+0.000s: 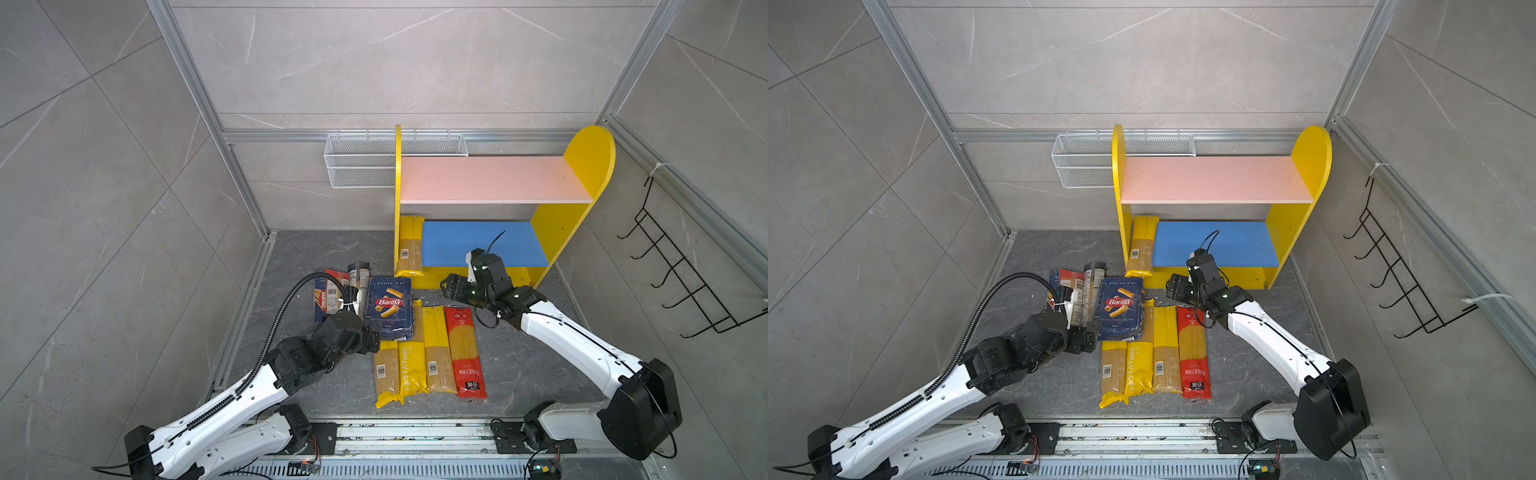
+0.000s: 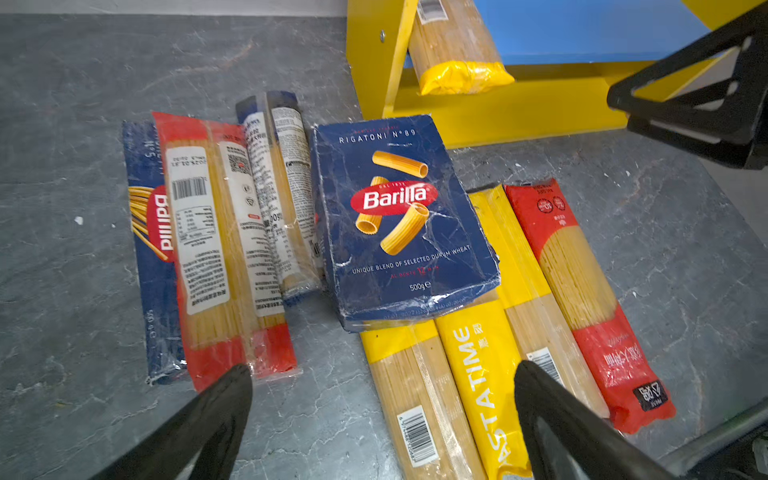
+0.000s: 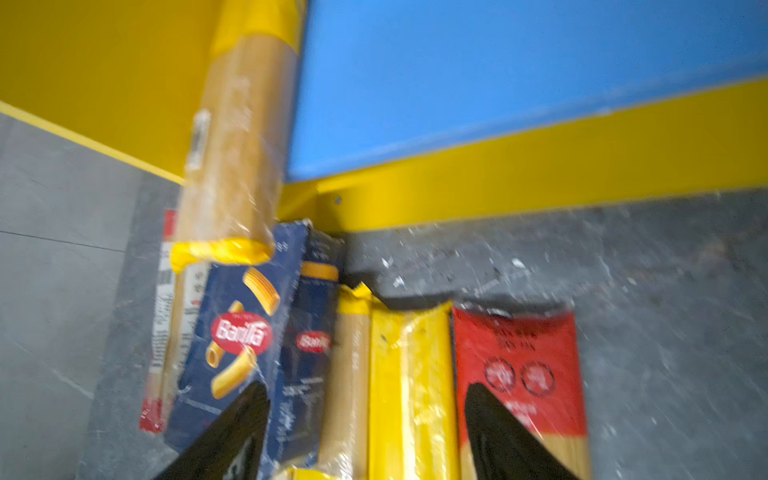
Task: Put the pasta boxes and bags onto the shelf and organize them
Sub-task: 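Open the right gripper and draw it back toward the pasta pile, then grasp the red-and-clear spaghetti bag with the right gripper and lift it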
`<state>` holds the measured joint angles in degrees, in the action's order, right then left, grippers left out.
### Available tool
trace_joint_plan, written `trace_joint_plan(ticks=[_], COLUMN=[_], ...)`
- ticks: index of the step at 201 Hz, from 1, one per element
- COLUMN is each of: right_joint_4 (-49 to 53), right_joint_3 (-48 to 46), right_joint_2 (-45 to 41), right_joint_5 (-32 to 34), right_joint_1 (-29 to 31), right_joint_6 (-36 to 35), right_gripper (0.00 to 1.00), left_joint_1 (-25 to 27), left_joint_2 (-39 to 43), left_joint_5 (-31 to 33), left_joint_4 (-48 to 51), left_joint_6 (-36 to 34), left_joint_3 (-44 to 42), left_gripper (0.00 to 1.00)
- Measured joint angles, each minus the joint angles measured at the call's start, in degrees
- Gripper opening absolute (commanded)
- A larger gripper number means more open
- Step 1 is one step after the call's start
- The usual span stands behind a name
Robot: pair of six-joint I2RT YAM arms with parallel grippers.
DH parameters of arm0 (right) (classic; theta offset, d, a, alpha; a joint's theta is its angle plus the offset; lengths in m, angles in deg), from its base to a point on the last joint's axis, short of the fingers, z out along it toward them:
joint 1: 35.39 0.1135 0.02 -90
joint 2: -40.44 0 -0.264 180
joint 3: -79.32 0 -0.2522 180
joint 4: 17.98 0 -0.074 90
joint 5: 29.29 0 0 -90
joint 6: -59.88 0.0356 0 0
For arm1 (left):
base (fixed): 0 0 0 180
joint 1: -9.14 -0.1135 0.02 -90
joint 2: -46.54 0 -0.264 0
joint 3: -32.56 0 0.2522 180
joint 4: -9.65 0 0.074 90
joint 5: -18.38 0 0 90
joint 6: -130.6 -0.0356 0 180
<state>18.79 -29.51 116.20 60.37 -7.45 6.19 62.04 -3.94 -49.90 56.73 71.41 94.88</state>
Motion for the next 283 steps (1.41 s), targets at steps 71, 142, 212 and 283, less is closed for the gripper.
trace_joint_plan(ticks=[71,142,212,283], right_joint_4=[4.7,7.8,10.2,9.3], right_joint_3=[-13.5,-20.8,-22.6,-22.6], right_joint_2=[-8.3,-9.5,-9.4,-2.9], right_joint_5=[-1.0,-1.4,1.0,2.8], right_joint_1=[0.0,0.3,4.7,9.6], right_joint_6=[5.4,11.0,13.7,15.6], right_gripper=[0.86,0.9,0.9,0.9], left_joint_1=[3.6,9.6,10.8,10.9], left_joint_2=[-2.7,-7.1,-11.1,-10.7], left_joint_5=[-5.8,-5.5,-5.4,-5.3], left_joint_4=[-5.8,-8.3,-9.6,-9.8], left_joint_6=[5.1,7.2,7.2,7.1], left_joint_3=[-3.0,-3.0,-1.9,-1.9], left_gripper=[1.0,1.0,1.0,1.0])
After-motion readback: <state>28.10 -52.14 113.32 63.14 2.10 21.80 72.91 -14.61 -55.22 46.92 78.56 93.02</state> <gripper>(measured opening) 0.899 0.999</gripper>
